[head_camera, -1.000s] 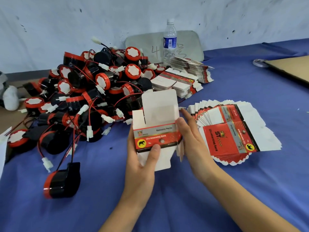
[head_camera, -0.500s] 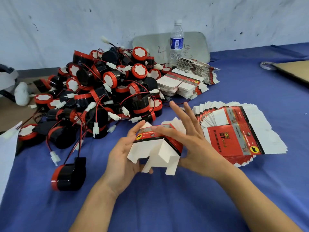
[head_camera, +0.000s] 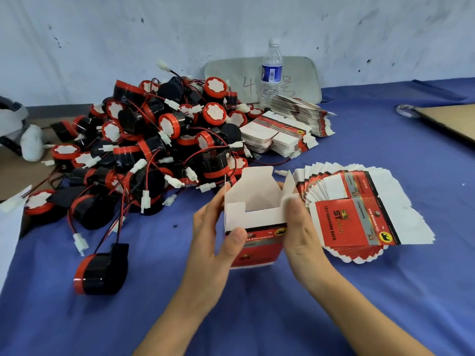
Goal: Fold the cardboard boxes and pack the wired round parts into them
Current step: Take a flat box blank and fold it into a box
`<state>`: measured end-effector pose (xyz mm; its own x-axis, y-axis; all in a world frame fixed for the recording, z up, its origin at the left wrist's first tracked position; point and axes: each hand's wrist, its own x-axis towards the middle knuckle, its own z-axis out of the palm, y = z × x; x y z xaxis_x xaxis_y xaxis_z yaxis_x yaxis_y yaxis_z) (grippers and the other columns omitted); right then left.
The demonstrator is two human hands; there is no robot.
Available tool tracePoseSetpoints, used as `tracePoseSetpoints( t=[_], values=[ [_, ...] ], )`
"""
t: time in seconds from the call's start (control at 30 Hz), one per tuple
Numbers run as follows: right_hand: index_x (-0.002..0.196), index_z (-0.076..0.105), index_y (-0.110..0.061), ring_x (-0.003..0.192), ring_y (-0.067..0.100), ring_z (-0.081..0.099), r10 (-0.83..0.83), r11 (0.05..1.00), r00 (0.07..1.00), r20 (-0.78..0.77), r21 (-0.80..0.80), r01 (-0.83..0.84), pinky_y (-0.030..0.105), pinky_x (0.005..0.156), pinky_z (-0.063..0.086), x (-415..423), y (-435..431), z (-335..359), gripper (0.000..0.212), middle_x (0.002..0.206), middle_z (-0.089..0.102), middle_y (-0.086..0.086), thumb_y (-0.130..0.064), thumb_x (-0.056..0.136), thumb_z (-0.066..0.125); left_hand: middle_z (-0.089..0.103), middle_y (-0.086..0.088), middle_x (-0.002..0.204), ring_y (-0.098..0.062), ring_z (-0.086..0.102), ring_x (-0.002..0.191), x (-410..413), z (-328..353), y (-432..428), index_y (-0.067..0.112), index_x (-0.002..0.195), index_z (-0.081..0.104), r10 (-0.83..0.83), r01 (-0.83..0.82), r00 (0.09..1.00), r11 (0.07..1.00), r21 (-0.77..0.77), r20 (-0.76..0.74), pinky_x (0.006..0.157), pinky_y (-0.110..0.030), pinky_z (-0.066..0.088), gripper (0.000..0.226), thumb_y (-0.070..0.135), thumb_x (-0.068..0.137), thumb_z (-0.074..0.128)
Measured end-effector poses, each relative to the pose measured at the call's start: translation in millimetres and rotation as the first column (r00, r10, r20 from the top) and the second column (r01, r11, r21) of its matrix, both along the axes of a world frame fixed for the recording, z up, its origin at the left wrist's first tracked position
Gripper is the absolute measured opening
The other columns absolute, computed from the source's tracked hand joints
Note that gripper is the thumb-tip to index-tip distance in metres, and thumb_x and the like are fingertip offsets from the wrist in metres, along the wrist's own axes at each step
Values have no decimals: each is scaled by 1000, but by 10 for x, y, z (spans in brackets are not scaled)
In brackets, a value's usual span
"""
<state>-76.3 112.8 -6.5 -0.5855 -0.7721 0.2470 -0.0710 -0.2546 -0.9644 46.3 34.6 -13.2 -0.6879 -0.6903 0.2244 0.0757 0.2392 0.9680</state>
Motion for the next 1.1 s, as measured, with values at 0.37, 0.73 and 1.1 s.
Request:
tracePoseSetpoints(
  t=[0.37, 0.73, 1.1],
  values=[
    [98, 57, -37, 75, 4, 55, -90, 985, 994, -58, -151, 80, 20, 65, 47, 186, 23, -28, 32, 87, 62, -16, -13, 89, 37, 67, 12, 98, -4, 65, 85, -38, 24, 182, 50, 100, 60, 63, -16, 959, 985, 170, -278, 64, -17, 52, 28, 42, 74, 54],
    [144, 39, -29, 122, 13, 53, -159, 979, 855, -494, -192, 70, 19, 95, 42, 127, 32, 6, 42, 134, 53, -12, -32, 102, 40, 41, 45, 133, 17, 40, 125, -14, 91, 89, 71, 123, 41, 70, -100, 967, 988, -114, -243, 93, -2, 35, 78, 2, 87, 33],
    [126, 56, -10, 126, 8, 52, -226, 961, 846, -482, -251, 114, 21, 94, 47, 95, 27, -1, 40, 137, 54, 10, -37, 99, 44, 47, 30, 139, -7, 50, 129, -38, 9, 62, 66, 126, 43, 259, -325, 930, 911, -253, -262, 95, -18, 47, 41, 42, 92, 40]
  ],
)
